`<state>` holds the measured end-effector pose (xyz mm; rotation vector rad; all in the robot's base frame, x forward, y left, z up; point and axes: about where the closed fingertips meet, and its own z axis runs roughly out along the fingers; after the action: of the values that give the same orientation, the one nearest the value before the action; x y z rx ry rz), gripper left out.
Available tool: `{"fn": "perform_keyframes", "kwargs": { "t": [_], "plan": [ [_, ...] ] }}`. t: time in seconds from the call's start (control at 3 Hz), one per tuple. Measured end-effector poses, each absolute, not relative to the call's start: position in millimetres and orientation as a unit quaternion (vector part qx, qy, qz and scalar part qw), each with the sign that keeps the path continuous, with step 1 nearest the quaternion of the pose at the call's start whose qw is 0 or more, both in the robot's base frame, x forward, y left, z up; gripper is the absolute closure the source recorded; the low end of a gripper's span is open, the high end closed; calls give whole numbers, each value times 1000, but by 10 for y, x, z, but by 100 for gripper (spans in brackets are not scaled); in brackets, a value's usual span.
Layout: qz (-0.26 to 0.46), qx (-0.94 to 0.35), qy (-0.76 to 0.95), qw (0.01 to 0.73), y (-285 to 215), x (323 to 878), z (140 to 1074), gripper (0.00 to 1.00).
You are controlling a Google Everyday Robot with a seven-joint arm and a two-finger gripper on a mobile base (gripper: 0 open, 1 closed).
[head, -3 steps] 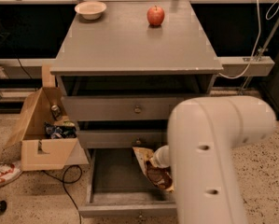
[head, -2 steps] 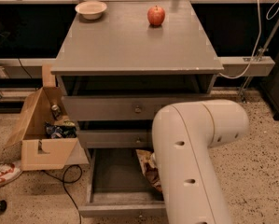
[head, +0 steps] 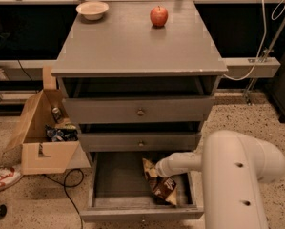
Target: Place brown chip bag into bottom drawer
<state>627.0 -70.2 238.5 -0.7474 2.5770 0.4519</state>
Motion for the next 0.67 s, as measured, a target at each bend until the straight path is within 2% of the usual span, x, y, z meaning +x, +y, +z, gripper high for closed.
{"fn": "perform_keyframes", "kwargs": {
  "t": [0.33, 0.67],
  "plan": [
    [182, -257, 922, 228, -741, 6304, 2505, 4],
    [181, -255, 922, 227, -734, 6296, 2500, 0]
  ]
}}
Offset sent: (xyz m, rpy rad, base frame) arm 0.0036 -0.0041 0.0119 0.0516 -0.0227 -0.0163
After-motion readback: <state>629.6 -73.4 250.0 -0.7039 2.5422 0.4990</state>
